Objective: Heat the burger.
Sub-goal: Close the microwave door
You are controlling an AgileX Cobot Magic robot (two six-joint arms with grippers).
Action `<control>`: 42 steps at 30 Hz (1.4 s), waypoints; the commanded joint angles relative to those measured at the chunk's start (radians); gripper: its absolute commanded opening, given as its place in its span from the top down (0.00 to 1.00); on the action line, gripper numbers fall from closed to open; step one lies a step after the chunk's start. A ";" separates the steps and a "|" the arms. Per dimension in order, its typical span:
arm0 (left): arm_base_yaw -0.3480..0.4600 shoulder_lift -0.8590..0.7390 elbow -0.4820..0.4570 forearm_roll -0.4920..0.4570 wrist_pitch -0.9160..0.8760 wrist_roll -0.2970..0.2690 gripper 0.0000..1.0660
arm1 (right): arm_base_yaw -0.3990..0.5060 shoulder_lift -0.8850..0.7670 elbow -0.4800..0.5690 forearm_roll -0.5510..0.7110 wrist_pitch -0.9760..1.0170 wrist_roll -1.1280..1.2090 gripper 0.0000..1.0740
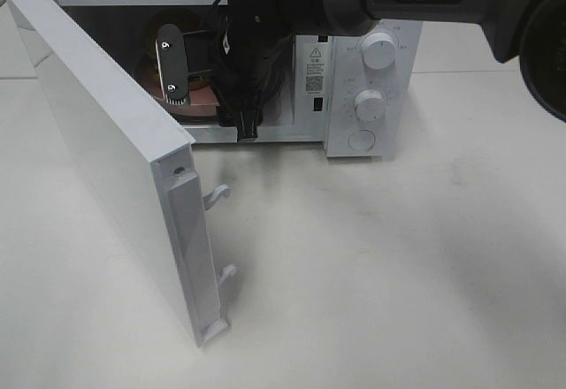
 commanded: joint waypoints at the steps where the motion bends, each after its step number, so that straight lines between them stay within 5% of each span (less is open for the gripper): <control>1: 0.001 -0.016 0.000 -0.002 -0.014 0.002 0.08 | -0.002 -0.026 0.038 0.006 -0.014 0.016 0.29; 42: 0.001 -0.016 0.000 -0.004 -0.014 0.002 0.08 | -0.091 -0.569 0.707 -0.008 -0.234 0.088 0.29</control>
